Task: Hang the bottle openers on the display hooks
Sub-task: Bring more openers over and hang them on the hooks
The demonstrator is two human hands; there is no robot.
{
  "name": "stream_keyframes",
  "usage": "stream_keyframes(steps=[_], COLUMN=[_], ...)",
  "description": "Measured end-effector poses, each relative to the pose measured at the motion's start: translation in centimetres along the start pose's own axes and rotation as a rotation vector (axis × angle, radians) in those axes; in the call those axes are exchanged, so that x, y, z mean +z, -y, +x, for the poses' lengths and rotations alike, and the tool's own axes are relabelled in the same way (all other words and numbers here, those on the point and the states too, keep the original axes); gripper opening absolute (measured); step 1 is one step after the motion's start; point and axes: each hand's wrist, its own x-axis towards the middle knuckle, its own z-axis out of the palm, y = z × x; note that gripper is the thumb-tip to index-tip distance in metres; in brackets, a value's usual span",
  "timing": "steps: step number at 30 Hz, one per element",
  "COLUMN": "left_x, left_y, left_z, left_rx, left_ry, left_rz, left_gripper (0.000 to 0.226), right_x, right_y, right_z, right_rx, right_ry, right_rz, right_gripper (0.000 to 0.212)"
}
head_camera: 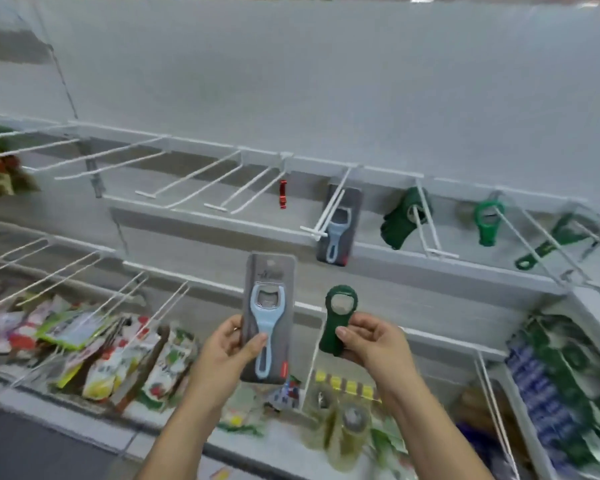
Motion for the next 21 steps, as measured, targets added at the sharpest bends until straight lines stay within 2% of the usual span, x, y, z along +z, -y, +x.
stream_keyframes(steps=[5, 9, 16, 21], left_x=[4.8, 5.9, 4.4, 3.6], left_y=[0.0, -0.3, -1.3, -2.7], left_z=[-0.1, -1.2, -3.3, -2.6], left_rx=[0.028, 0.061, 0.112, 0.14], left_ry=[0.097, 0.114, 0.067, 0.117], left_rz=[-0.033, -0.041, -0.082, -0.064], left_gripper=[0.026, 0.024, 0.027, 0.035], right_x=[-6.4, -8.4, -7.4, -5.4], right_y=[0.3, 0.5, 0.6, 1.5], right_z=[-1.7, -3.0, -3.9, -4.2], right_rx=[-0.028, -0.061, -0.055, -0.087], right_ry=[-0.127, -0.129, -0.085, -0.102], right_rz=[0.028, 0.034, 0.04, 0.066], right_gripper=[0.024, 0.02, 0.022, 0.021])
